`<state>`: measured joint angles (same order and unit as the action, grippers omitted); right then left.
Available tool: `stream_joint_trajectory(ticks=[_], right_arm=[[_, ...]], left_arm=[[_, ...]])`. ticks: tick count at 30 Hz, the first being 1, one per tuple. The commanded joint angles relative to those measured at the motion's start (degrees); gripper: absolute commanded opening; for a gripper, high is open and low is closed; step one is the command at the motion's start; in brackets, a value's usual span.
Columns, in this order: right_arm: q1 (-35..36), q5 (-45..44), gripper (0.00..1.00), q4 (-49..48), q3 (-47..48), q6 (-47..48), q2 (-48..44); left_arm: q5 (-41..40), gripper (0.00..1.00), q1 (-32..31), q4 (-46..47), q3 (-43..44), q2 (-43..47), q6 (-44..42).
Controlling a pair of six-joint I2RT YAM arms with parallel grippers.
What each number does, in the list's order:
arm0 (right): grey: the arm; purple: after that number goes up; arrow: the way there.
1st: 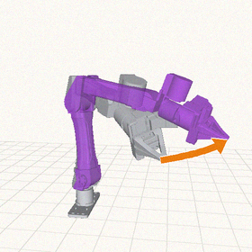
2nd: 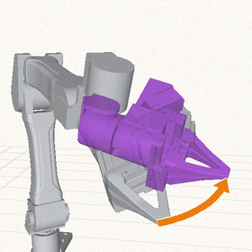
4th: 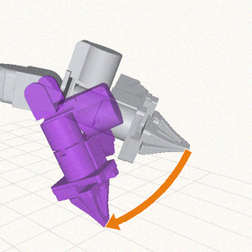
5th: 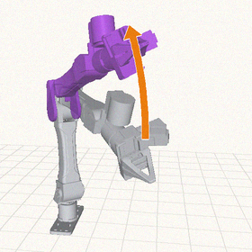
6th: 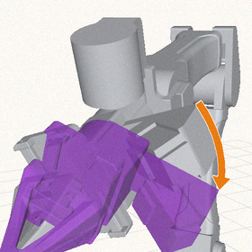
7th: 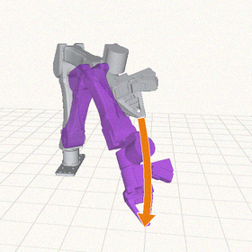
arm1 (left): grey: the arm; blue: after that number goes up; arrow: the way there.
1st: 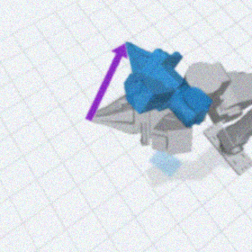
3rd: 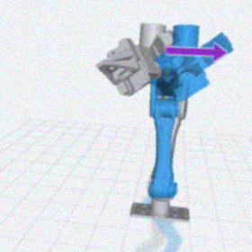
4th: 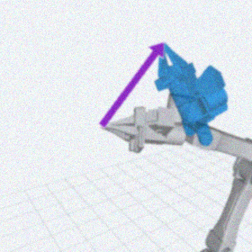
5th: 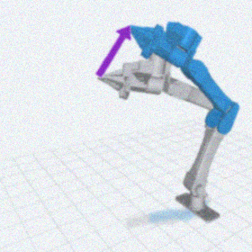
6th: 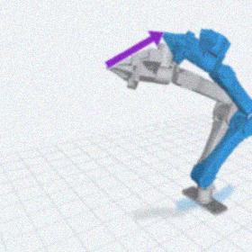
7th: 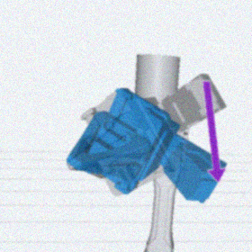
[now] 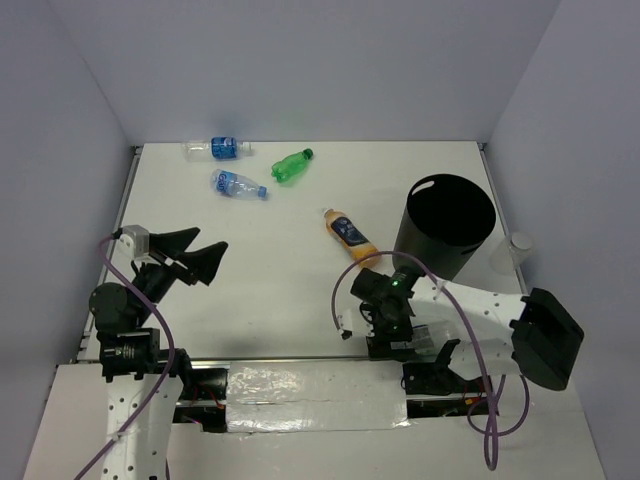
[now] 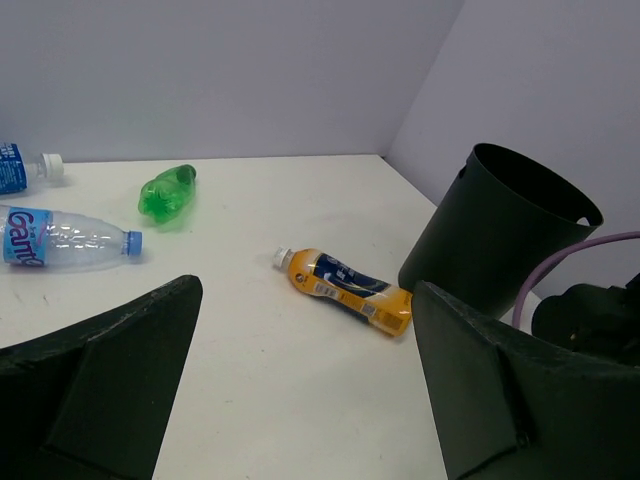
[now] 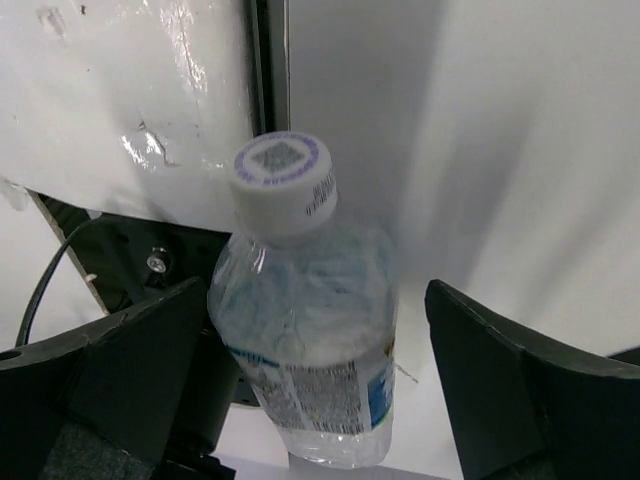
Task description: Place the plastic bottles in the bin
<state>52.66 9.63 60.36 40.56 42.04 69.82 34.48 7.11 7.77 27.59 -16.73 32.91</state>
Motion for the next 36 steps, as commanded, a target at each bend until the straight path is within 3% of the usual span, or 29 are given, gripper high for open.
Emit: stream_joint_trajectory(ticks=[1, 2, 5, 6, 8, 11, 15, 19, 21, 25, 30, 36], right_arm=[[2.35, -1.89, 0.94, -2.35, 2.42, -4.77, 3.38], [2.88, -1.98, 0.91, -2.35, 2.51, -5.39, 3.91], [4.02, -2.33, 0.65, -2.17, 3.12, -6.35, 5.93], [4.03, -2.42, 0.48, -2.0, 3.21, -6.53, 6.2], [4.29, -1.81, 0.32, -1.56, 3.39, -6.36, 5.86], [4.29, 0.3, 0.23, -0.07, 6.01, -5.75, 2.27], [3.59, 5.13, 0.21, 3.97, 16.9, -5.04, -3.81], [-2.02, 9.7, 0.14, 3.89, 30.96, -4.25, -6.45], [-8.43, 13.46, 0.13, 2.32, 38.87, -4.07, -6.63], [-21.26, 17.79, 0.09, -3.83, 50.29, -7.48, -6.28], [-35.84, 17.36, 0.07, -15.5, 54.98, -16.27, -6.36], [-48.95, 12.25, 0.07, -30.47, 46.99, -19.45, -9.44]], left_arm=[[0.59, 0.99, 0.44, 3.22, -0.52, -0.41, 1.2], [0.59, 0.99, 0.44, 3.3, -0.52, -0.58, 1.28], [0.59, 0.99, 0.36, 3.39, -0.52, -0.67, 1.55], [0.5, 0.99, 0.44, 3.48, -0.52, -0.67, 1.72], [0.5, 0.98, 0.44, 3.57, -0.61, -0.76, 1.81], [0.5, 0.98, 0.44, 4.09, -0.7, -1.02, 2.25], [2.51, 0.96, 0.36, 6.54, -1.31, -3.21, 4.35], [5.6, 0.94, -1.75, 6.13, 0.26, -11.97, 5.68], [5.51, 0.94, -4.47, 1.23, 2.89, -15.25, 4.45], [-3.07, 0.96, -12.28, -6.61, 6.24, -20.88, -0.73], [-11.71, 0.98, -23.98, -11.37, 10.11, -29.73, -1.01], [-21.46, 0.99, -33.82, -11.11, 15.11, -42.05, 5.83]])
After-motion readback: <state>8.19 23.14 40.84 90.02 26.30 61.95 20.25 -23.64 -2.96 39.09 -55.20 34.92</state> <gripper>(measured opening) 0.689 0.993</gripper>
